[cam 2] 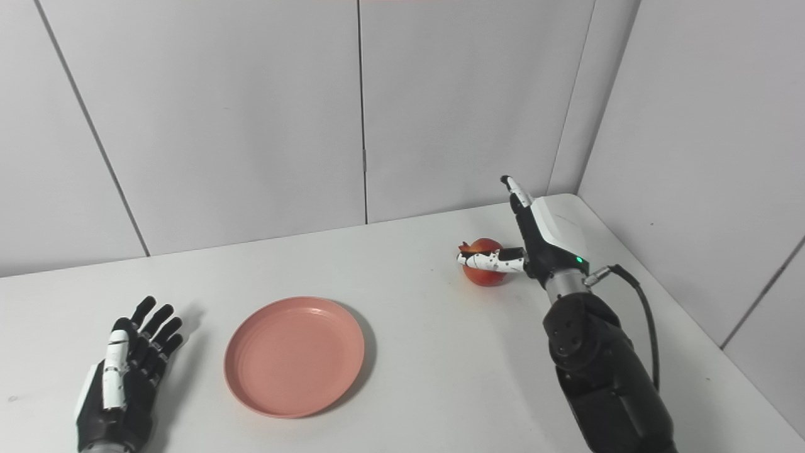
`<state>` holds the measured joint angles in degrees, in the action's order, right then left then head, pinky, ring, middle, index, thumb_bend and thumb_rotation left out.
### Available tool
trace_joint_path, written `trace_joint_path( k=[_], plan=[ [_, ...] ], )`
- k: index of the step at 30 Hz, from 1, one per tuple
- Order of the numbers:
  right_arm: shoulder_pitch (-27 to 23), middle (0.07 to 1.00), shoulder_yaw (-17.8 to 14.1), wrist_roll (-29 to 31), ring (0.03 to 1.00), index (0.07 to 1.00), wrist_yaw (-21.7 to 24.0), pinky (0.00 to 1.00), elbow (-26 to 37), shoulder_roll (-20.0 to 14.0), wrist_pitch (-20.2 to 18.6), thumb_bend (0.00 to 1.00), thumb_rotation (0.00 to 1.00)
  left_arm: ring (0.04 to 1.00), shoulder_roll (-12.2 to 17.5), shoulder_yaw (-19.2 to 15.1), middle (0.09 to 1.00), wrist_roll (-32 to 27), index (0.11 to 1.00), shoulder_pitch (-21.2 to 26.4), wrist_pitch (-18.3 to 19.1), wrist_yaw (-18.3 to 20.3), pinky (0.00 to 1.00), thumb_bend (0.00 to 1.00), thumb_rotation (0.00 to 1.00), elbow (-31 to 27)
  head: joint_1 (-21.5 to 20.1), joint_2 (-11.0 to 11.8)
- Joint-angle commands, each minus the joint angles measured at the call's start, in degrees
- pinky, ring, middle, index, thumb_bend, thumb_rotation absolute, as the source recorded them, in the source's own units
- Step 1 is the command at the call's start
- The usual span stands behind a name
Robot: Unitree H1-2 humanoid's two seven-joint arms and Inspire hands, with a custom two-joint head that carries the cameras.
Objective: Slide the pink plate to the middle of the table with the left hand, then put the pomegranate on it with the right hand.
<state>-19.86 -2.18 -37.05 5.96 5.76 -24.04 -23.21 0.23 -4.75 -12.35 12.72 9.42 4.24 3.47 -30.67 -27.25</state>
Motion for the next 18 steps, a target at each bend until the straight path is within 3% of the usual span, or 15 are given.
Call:
trace_joint_path(
  k=[1, 18],
  plan=[
    [-2.8, 0.944, 0.0, 0.3, 0.902, 0.959, -1.5, 0.81, -0.2, -1.6, 1.9, 0.98, 0.42, 0.903, 0.5, -0.1, 0.908, -0.4, 0.900, 0.1, 1.6, 0.2, 0.93, 0.39, 1.00, 0.1, 0.1, -0.2],
    [-5.2, 0.940, 3.2, 1.3, 0.889, 0.956, -1.1, 0.77, -7.0, -2.0, 1.6, 0.99, 0.43, 0.883, 0.5, 0.1, 0.893, -0.2, 0.890, -0.2, 2.7, -0.1, 0.90, 0.38, 1.00, -1.2, 0.1, -1.1]
  ],
)
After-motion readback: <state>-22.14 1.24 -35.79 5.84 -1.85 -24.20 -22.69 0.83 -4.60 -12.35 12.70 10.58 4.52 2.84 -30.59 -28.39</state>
